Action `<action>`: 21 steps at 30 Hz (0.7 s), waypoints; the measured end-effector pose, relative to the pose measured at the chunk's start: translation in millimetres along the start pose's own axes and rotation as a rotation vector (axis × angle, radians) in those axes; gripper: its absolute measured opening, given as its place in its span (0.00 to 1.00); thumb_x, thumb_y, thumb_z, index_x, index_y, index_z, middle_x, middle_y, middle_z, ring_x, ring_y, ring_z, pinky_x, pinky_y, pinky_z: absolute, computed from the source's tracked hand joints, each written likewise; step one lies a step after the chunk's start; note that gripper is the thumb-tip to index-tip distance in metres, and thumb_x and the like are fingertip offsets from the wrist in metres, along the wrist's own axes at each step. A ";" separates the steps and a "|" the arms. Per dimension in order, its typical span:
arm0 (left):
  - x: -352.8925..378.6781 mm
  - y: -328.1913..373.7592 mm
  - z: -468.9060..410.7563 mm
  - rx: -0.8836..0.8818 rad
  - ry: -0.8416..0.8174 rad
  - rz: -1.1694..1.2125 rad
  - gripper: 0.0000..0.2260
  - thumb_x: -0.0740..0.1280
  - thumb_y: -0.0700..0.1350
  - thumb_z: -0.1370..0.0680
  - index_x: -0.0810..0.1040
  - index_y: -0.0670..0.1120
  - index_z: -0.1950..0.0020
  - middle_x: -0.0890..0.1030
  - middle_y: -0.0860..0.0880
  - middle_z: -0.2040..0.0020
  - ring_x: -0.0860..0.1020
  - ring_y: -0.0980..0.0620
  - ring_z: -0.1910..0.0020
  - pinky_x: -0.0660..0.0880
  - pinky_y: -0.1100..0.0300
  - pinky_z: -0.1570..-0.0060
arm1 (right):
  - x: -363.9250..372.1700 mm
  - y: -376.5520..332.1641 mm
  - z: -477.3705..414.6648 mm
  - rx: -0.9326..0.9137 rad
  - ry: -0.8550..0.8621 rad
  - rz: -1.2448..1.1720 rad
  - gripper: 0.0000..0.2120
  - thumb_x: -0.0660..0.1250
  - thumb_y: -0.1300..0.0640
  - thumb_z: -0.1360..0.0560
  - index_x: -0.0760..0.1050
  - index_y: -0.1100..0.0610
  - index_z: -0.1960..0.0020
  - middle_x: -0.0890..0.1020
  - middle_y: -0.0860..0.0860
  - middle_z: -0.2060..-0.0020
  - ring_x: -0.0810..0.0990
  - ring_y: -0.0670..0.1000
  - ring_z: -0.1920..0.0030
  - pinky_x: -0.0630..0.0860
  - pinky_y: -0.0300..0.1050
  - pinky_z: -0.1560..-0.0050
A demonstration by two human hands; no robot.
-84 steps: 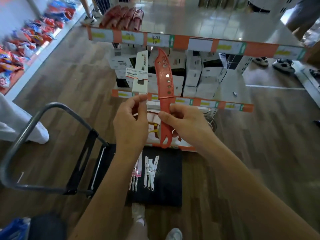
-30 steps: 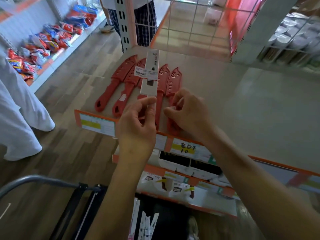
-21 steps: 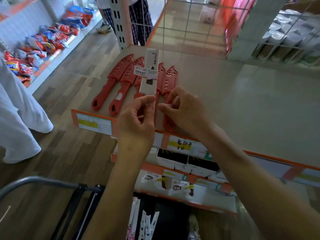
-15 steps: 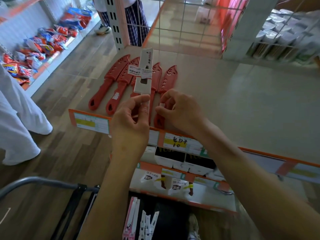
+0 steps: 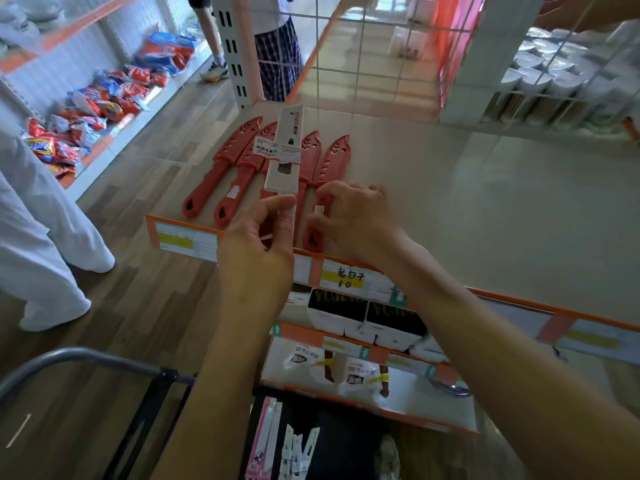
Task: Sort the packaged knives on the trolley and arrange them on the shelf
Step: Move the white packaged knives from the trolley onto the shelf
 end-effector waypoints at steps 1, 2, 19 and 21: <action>-0.7 -0.1 1.0 0.000 0.006 -0.006 0.07 0.63 0.47 0.22 0.79 0.51 0.47 0.80 0.49 0.48 0.77 0.54 0.55 0.73 0.64 0.57 | -0.7 0.4 0.0 -0.002 0.002 0.003 0.20 0.63 0.43 0.27 0.72 0.49 0.39 0.78 0.51 0.41 0.72 0.54 0.40 0.56 0.39 0.48; -1.2 -0.2 1.3 -0.001 0.010 -0.011 0.07 0.63 0.47 0.22 0.79 0.51 0.47 0.80 0.49 0.48 0.77 0.54 0.53 0.73 0.64 0.56 | -1.4 0.8 0.3 -0.003 0.001 -0.002 0.20 0.63 0.43 0.27 0.72 0.49 0.38 0.78 0.51 0.41 0.72 0.53 0.41 0.57 0.39 0.47; 65.4 20.8 11.3 0.074 -0.201 -0.200 0.11 0.63 0.43 0.22 0.77 0.48 0.41 0.77 0.53 0.50 0.75 0.60 0.58 0.71 0.72 0.56 | -53.9 55.0 40.6 0.180 0.045 -0.064 0.19 0.65 0.47 0.26 0.73 0.51 0.37 0.72 0.52 0.35 0.61 0.54 0.33 0.61 0.42 0.42; 81.1 25.4 13.8 0.105 -0.247 -0.223 0.12 0.64 0.42 0.23 0.77 0.47 0.40 0.78 0.53 0.48 0.76 0.56 0.51 0.71 0.68 0.50 | -58.5 68.3 47.1 0.222 0.039 -0.051 0.18 0.65 0.48 0.26 0.73 0.51 0.38 0.72 0.52 0.36 0.62 0.54 0.33 0.61 0.41 0.43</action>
Point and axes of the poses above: each hand's wrist, its own z-axis away from the middle knuckle, its own x-axis out of the palm, y = z × x, the point moved 1 cm from there along -z, towards the middle knuckle
